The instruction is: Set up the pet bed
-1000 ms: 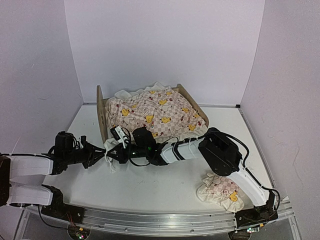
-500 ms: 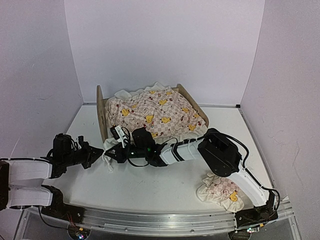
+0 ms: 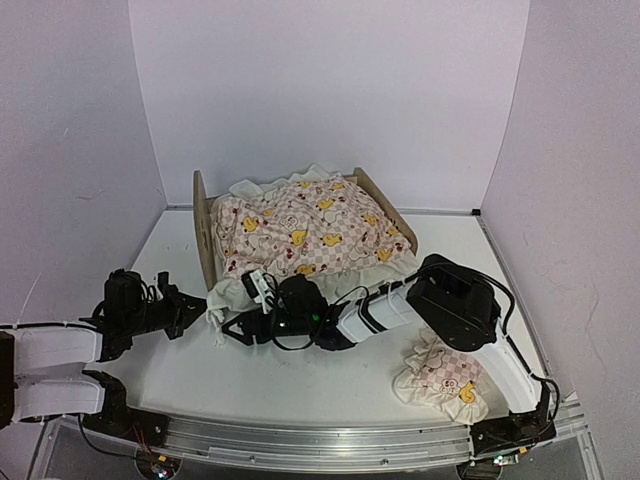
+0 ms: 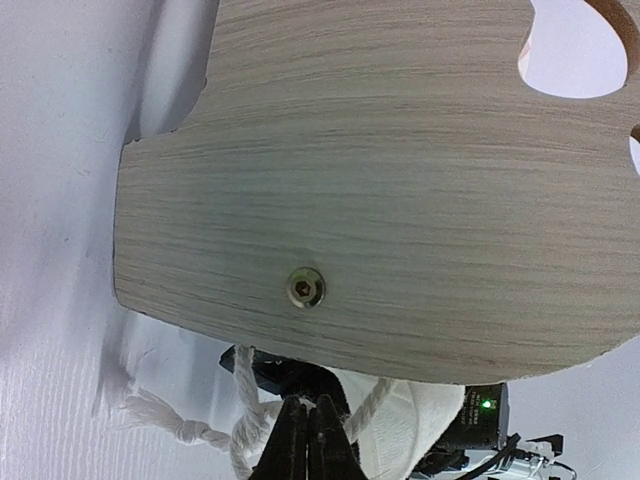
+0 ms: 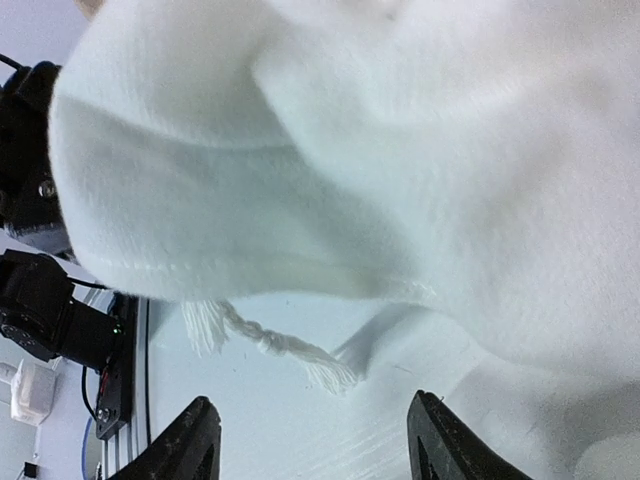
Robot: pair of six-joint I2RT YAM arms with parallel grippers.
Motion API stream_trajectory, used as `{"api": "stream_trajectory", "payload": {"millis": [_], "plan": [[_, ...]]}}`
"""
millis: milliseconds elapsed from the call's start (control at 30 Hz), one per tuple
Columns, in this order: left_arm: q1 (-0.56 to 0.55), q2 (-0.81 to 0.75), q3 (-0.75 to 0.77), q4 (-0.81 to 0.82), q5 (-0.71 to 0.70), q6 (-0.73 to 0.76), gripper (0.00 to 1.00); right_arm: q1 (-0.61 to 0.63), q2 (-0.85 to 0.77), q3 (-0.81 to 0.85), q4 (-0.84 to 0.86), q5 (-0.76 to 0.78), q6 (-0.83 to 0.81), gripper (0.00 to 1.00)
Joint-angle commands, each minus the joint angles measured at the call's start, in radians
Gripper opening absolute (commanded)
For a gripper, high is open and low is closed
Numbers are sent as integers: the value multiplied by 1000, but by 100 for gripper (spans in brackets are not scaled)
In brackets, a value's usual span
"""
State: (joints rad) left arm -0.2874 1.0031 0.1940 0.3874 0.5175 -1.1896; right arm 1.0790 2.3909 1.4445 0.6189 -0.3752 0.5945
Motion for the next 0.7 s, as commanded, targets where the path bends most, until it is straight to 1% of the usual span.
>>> {"api": "stream_trajectory", "payload": {"millis": [0, 133, 233, 300, 367, 433, 467, 533, 567, 600, 667], "plan": [[-2, -15, 5, 51, 8, -20, 0, 15, 58, 120, 101, 41, -32, 67], [-2, -20, 8, 54, 8, -33, 0, 27, 112, 171, 145, 25, -21, 67], [-1, -31, 8, 54, 8, -39, 0, 42, 135, 178, 170, 34, -15, 67], [-1, -38, 8, 56, 7, -44, 0, 49, 146, 184, 174, 45, -15, 65], [1, -46, 6, 56, 6, -49, 0, 51, 161, 200, 172, 44, -16, 60], [-1, -57, 6, 57, 8, -51, 0, 50, 167, 202, 172, 57, -17, 51], [-1, -68, 3, 57, 7, -55, 0, 50, 163, 197, 173, 68, -19, 43], [-1, -103, -8, 56, -2, -73, 0, 50, 144, 181, 174, 76, -16, 22], [-1, -133, -16, 58, -15, -77, 0, 51, 129, 168, 173, 77, -14, 8], [-1, -179, -25, 57, -28, -80, 0, 51, 110, 146, 172, 85, -10, 0], [0, -264, -40, 57, -65, -83, 0, 50, 58, 70, 174, 124, 4, 0]]}}
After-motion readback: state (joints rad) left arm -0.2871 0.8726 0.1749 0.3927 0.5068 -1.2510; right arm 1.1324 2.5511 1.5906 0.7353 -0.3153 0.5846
